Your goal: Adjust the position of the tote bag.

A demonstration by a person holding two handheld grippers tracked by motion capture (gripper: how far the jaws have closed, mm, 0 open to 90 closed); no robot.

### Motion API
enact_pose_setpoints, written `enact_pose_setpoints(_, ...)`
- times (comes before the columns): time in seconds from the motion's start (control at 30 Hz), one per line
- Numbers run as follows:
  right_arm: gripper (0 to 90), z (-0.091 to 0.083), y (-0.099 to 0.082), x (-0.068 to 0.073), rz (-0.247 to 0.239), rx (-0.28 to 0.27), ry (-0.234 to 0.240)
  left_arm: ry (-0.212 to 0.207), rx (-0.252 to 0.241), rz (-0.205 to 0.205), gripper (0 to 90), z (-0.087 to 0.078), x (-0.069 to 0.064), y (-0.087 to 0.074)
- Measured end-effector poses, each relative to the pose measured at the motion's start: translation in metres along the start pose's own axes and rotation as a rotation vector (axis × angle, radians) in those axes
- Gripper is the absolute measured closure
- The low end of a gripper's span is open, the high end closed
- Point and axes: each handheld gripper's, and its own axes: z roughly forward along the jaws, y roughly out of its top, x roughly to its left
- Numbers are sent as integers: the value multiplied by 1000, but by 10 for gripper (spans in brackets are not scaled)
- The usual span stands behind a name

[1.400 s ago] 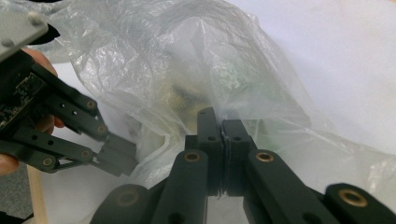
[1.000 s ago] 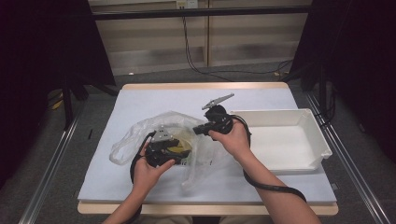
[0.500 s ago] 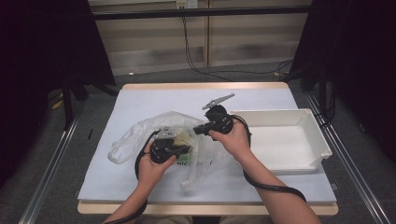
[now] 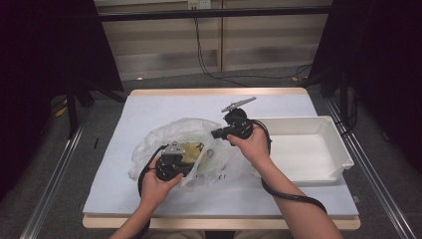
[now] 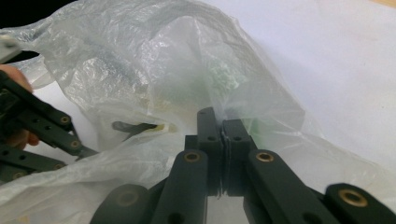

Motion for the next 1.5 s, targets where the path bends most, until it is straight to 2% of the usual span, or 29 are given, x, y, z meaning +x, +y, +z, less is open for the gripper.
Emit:
enact_pose_setpoints(0.17,886,2,-3,-3,2,12,-39,-14,16,20,900,-1,-7,-4)
enact_pose_setpoints(0.27,885,4,-5,-6,-1,22,-66,-29,23,20,900,-3,-10,-5)
enact_pose_setpoints(0.3,886,4,-6,-7,-2,22,-61,-32,20,14,900,-3,-10,-6)
enact_pose_setpoints(0.33,886,4,-6,-7,-2,22,-61,-32,20,14,900,-3,-10,-6)
enact_pose_setpoints(0.37,886,6,-7,-9,-6,33,-86,-30,36,23,900,-4,-11,-7)
enact_pose_setpoints(0.47,886,7,-9,-13,2,43,-97,-37,24,17,900,-3,-11,-9)
enact_pose_setpoints(0.5,884,8,-11,-16,-3,49,-118,-24,48,29,900,-4,-11,-10)
enact_pose_setpoints(0.53,880,8,-12,-18,3,48,-131,-24,48,29,900,-4,-11,-10)
enact_pose_setpoints(0.6,875,8,-13,-19,17,44,-136,-22,37,29,900,-3,-11,-11)
enact_pose_setpoints(0.63,865,9,-13,-20,13,42,-137,-20,52,33,900,-4,-10,-9)
enact_pose_setpoints(0.77,844,9,-13,-17,11,34,-117,-26,42,23,900,-5,-8,-9)
enact_pose_setpoints(0.8,817,8,-13,-16,0,30,-116,-18,40,27,900,-6,-8,-9)
enact_pose_setpoints(0.83,744,6,-11,-13,-7,16,-111,-17,24,16,900,-7,-6,-10)
enact_pose_setpoints(0.93,691,4,-9,-10,-26,13,-115,-14,19,13,900,-9,-5,-9)
enact_pose_setpoints(1.0,602,1,-6,-6,-35,9,-111,-8,23,11,900,-10,-4,-10)
enact_pose_setpoints(1.03,568,0,-3,-1,-46,0,-90,-15,14,4,900,-9,-4,-11)
enact_pose_setpoints(1.13,517,-2,1,4,-66,-7,-93,-10,19,7,900,-8,-4,-11)
enact_pose_setpoints(1.17,469,-3,5,8,-89,-15,-86,-12,13,4,900,-8,-4,-11)
enact_pose_setpoints(1.2,434,-4,7,10,-85,-7,-90,-12,10,2,900,-8,-4,-11)
enact_pose_setpoints(1.3,423,-4,9,13,-103,-18,-85,-9,9,1,900,-7,-3,-11)
enact_pose_setpoints(1.37,362,-3,11,15,-97,-17,-81,-11,4,-5,900,-7,-4,-11)
enact_pose_setpoints(1.43,310,-1,12,18,-114,-9,-88,-13,2,-3,900,-6,-4,-11)
enact_pose_setpoints(1.5,298,-1,11,18,-113,-8,-85,-16,10,-2,900,-6,-3,-11)
